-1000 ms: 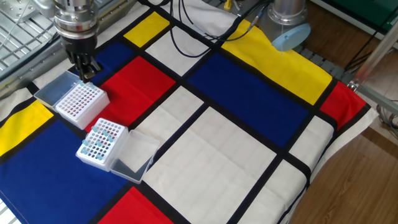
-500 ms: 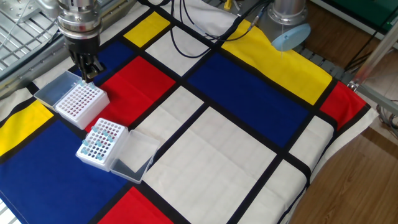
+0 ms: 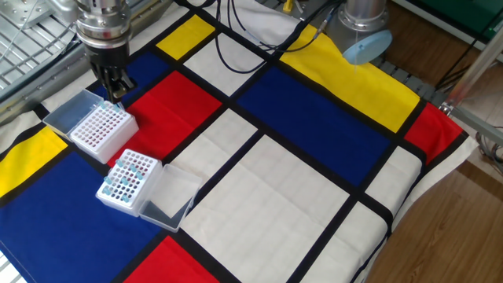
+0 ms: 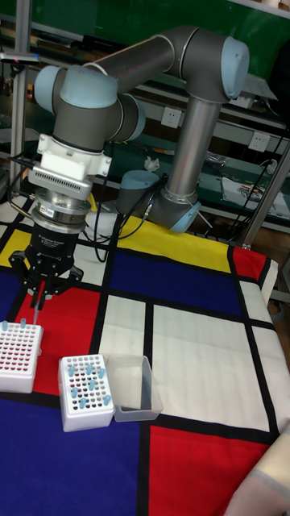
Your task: Transfer all medium pipette tips from one holder to another
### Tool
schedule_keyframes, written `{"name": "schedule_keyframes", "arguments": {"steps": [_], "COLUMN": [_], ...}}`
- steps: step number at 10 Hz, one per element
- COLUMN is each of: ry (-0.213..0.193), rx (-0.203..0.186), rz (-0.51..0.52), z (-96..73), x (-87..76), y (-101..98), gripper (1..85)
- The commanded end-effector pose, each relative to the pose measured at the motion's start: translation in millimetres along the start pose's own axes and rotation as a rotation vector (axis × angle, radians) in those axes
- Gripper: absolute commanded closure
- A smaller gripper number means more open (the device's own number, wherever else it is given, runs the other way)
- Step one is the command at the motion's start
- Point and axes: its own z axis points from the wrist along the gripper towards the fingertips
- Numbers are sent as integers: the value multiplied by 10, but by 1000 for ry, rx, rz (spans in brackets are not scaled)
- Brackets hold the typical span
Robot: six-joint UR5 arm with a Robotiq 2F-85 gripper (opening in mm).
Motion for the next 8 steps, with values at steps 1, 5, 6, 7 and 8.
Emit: {"name": "schedule_keyframes", "arguments": {"steps": [1, 5, 6, 7, 8], "ry": [-4, -11, -11, -11, -9], "rx": [-14, -20, -22, -23, -23], "rz": [5, -3, -4, -5, -8], "z": [9, 50, 49, 49, 51], "x": [-5, -23, -23, -24, -26], "y": [20, 31, 34, 35, 26], "gripper": [840, 840, 840, 840, 840]}}
